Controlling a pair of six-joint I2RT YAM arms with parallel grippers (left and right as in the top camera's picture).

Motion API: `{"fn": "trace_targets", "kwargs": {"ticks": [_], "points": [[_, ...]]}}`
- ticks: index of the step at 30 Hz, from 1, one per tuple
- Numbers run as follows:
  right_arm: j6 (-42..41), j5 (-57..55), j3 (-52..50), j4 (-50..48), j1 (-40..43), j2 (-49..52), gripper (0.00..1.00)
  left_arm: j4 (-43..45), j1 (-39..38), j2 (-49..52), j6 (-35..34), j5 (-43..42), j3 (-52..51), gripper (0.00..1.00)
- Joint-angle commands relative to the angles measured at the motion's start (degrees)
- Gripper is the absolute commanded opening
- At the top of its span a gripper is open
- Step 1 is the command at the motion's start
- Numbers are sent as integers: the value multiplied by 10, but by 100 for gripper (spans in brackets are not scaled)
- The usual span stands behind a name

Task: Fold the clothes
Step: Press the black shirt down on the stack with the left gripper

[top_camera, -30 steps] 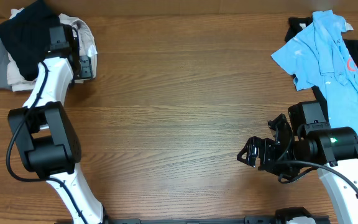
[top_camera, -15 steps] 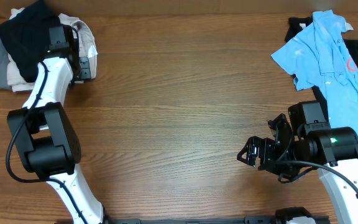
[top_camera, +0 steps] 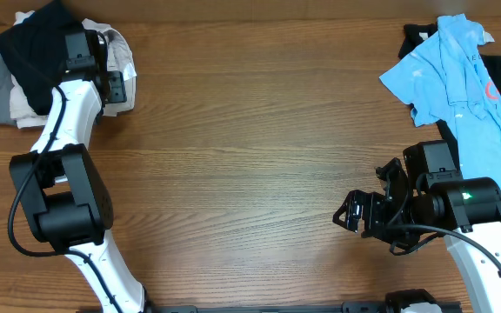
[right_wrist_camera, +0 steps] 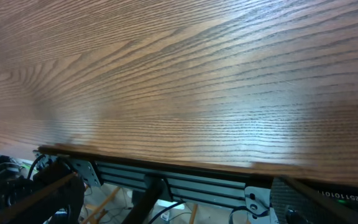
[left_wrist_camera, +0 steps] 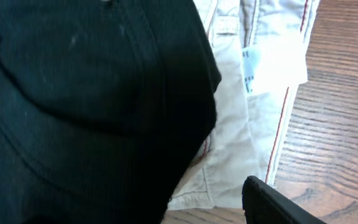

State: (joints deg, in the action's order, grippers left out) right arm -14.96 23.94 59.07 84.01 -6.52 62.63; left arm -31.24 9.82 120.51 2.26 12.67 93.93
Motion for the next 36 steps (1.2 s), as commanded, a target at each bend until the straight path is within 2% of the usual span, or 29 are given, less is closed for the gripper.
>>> {"fn": "trace_targets", "kwargs": {"ticks": [1,17,28,36], "points": [[2,-3,0,-2,-3,-1,100,7,3,8,16,-5,4,70],[2,-4,0,-2,-3,-1,100,-8,5,45,16,-6,3,68],[2,-4,0,-3,-3,-1,100,43,7,45,16,-1,3,66],[2,-3,0,-3,-3,-1,100,25,6,45,16,-80,3,52]]}}
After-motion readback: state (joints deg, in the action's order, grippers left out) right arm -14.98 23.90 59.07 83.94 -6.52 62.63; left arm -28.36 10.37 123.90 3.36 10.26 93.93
